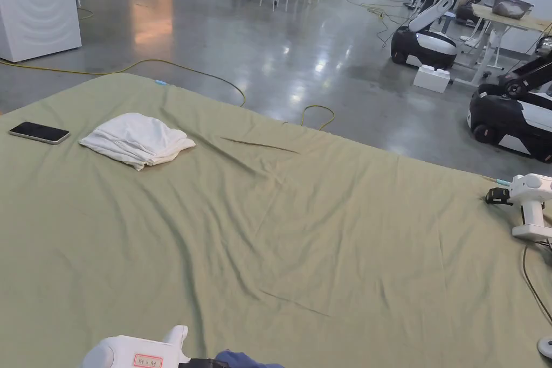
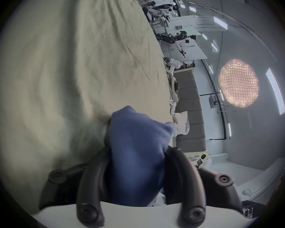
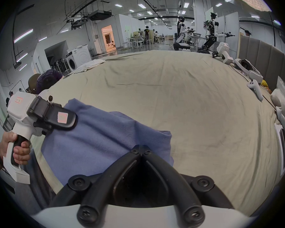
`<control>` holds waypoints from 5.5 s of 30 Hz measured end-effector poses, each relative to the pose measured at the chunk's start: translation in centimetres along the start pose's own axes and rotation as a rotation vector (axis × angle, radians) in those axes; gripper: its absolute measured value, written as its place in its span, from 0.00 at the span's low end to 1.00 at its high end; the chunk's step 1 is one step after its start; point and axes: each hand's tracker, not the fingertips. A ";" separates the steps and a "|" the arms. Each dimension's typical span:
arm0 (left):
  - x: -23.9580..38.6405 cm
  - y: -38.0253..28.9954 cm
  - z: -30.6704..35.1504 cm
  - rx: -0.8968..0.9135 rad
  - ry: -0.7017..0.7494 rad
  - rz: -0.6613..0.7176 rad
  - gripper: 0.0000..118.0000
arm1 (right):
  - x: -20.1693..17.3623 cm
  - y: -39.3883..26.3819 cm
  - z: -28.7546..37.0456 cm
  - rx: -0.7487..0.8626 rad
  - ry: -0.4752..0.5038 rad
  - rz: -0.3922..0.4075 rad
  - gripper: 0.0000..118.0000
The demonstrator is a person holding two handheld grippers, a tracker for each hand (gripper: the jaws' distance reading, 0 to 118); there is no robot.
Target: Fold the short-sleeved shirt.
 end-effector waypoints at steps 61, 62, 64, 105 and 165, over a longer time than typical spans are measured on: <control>8.9 7.9 37.4 0.564 0.853 -0.136 0.55 | 13.4 16.5 10.6 0.431 -0.249 -0.007 0.00; 8.8 8.2 37.9 0.597 0.815 -0.157 0.55 | 13.3 16.4 10.5 0.430 -0.245 -0.010 0.00; 10.1 7.2 36.4 0.631 0.731 -0.197 0.55 | 13.2 16.2 10.4 0.430 -0.238 -0.014 0.00; 24.5 0.8 1.0 0.874 0.725 -0.879 0.04 | 9.1 18.5 9.4 0.543 -0.259 0.030 0.00; 24.6 1.4 3.2 0.958 0.743 -0.863 0.73 | 9.0 19.1 10.1 0.620 -0.393 -0.007 0.93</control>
